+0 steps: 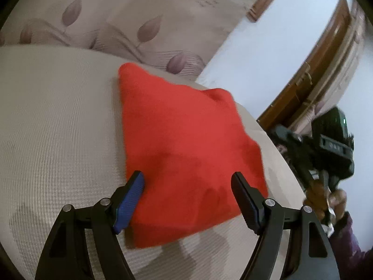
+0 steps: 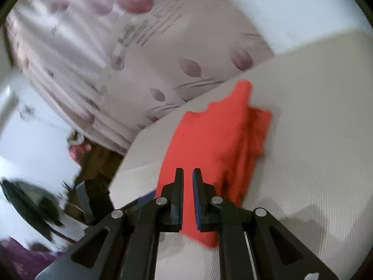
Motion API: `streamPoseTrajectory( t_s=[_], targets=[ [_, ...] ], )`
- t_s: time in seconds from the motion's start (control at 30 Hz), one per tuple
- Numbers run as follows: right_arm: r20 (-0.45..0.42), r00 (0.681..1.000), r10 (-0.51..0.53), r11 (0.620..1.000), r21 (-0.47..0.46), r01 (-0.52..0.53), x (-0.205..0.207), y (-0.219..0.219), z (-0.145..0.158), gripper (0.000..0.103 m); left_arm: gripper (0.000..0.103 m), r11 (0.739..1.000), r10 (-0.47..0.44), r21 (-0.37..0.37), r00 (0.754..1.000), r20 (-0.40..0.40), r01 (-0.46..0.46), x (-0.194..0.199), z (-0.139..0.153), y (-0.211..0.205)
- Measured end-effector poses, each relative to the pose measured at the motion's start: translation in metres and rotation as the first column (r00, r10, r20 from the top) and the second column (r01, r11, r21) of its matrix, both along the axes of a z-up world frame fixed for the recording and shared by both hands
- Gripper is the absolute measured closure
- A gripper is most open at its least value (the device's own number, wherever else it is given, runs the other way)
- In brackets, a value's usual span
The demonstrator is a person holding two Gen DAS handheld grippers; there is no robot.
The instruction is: Fold small clothes
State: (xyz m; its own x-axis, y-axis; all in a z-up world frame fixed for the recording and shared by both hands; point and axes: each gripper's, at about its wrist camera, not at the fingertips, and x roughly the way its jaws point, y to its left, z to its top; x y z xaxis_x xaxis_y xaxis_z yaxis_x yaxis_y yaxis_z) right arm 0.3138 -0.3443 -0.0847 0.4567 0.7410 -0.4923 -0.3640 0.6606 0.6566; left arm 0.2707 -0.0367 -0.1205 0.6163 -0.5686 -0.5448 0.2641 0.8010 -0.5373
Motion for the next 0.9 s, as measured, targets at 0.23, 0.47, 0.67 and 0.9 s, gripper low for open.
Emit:
streamPoseTrajectory(
  t_s=[0.23, 0.47, 0.67, 0.9],
  targets=[
    [-0.104, 0.993, -0.047, 0.986, -0.162, 0.030, 0.047, 0.015, -0.060, 0.103, 0.026, 0.994, 0.044, -0.096, 0.997, -0.066, -0.051, 0.003, -0.013, 0.020],
    [-0.009, 0.996, -0.089, 0.993, -0.074, 0.088, 0.052, -0.004, -0.019, 0.092, 0.026, 0.993, 0.050, -0.107, 0.998, -0.037, -0.054, -0.002, -0.009, 0.019],
    [0.100, 0.988, -0.117, 0.971, -0.197, 0.135, 0.088, 0.019, -0.003, 0.092, 0.026, 0.994, 0.045, -0.098, 0.998, -0.033, -0.048, -0.001, -0.007, 0.018],
    [-0.036, 0.978, -0.205, 0.939, -0.288, 0.186, 0.120, 0.020, -0.067, 0.096, 0.026, 0.993, 0.043, -0.109, 0.998, -0.056, -0.049, 0.008, -0.012, 0.022]
  ],
)
